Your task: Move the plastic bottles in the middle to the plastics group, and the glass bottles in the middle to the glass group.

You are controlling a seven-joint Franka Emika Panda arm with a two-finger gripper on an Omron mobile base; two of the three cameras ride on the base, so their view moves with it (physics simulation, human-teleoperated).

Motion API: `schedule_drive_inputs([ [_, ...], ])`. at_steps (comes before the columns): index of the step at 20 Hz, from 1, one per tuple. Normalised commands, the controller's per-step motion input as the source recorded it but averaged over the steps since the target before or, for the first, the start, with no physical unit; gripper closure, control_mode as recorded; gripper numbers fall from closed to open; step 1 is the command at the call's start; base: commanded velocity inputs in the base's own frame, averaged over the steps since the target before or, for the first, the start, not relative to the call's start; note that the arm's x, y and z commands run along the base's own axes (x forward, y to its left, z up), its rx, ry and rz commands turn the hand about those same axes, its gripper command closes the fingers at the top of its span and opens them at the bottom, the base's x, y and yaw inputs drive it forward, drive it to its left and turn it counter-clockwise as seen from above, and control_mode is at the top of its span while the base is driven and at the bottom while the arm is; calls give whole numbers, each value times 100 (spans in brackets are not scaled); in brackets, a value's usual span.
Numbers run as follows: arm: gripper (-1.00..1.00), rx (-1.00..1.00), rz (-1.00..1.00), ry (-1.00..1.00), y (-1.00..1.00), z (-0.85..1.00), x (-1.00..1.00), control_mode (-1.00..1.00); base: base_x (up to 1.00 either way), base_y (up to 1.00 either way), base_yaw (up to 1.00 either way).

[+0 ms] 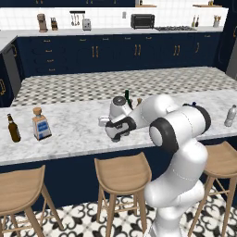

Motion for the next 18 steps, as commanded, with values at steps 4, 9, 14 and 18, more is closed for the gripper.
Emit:
schedule_drive_inputs([
  [4,100,-2,0,0,-2,-21,0,-100,0,0,0],
  [9,100,-2,0,0,-19,-31,-4,-100,0,0,0],
  [14,100,0,1,-1,-16,-13,-36,-100,0,0,0],
  [18,100,0,1,-2,-27,9,-76,-100,0,0,0],
])
